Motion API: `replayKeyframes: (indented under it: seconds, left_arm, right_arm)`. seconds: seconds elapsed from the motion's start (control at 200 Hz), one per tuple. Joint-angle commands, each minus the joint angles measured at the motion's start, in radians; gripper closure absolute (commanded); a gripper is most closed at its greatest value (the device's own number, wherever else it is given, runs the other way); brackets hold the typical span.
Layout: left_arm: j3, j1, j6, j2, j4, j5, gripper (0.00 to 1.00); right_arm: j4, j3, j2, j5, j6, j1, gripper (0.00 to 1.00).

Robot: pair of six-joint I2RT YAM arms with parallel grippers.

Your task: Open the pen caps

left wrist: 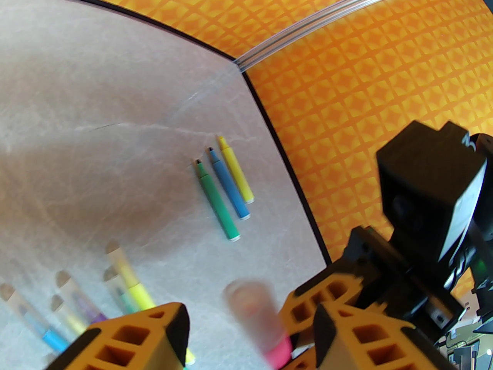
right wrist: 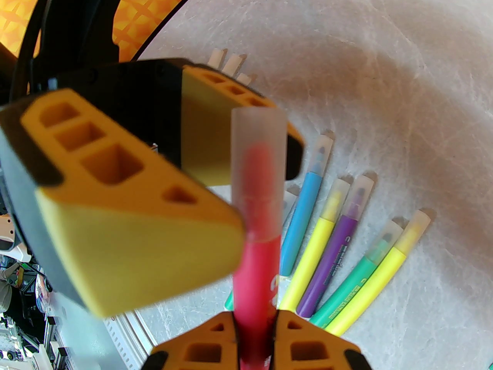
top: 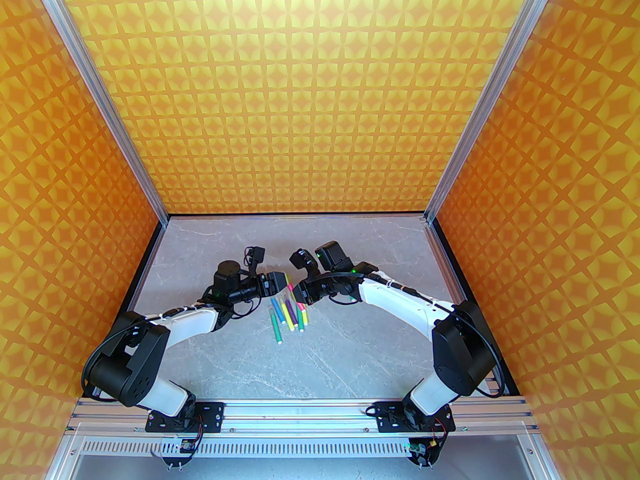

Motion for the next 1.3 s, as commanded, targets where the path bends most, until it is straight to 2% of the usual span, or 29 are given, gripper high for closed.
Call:
replayKeyframes:
  seconds: [0.0, 0.45, 0.52, 0.665, 0.845, 0.975, 1.295]
  left_arm:
    - [0.029, -0.01, -0.025, 0.021, 0.06, 0.018, 0.5]
    - [0.017, -0.012, -0.052, 0.036, 0.106, 0.025, 0.86]
    - [0.018, -0.012, -0.055, 0.037, 0.106, 0.024, 0.89]
    - [0.018, -0.012, -0.063, 0.037, 0.112, 0.024, 0.98]
    - [0.02, -0.013, -0.091, 0.039, 0.147, 0.024, 1.0]
    - [0.02, -0.012, -0.103, 0.041, 0.16, 0.024, 1.0]
    - [0.028, -0.01, -0.092, 0.044, 0.15, 0.024, 1.0]
  right_arm:
    - [0.018, -0.014, -0.017, -0.023, -0.008, 0.008, 0.92]
    - [0.021, -0.015, -0.022, -0.009, -0.011, 0.007, 0.91]
    - [0.022, -0.019, -0.02, 0.004, -0.009, 0.007, 0.8]
    - [0.048, -0.038, -0.026, 0.006, -0.004, 0.007, 0.64]
    - [0.116, -0.076, -0.029, -0.012, 0.022, 0.008, 0.6]
    - [0.149, -0.101, -0.03, -0.028, 0.034, 0.007, 0.62]
    - [0.135, -0.129, -0.079, -0.01, 0.015, 0.007, 0.87]
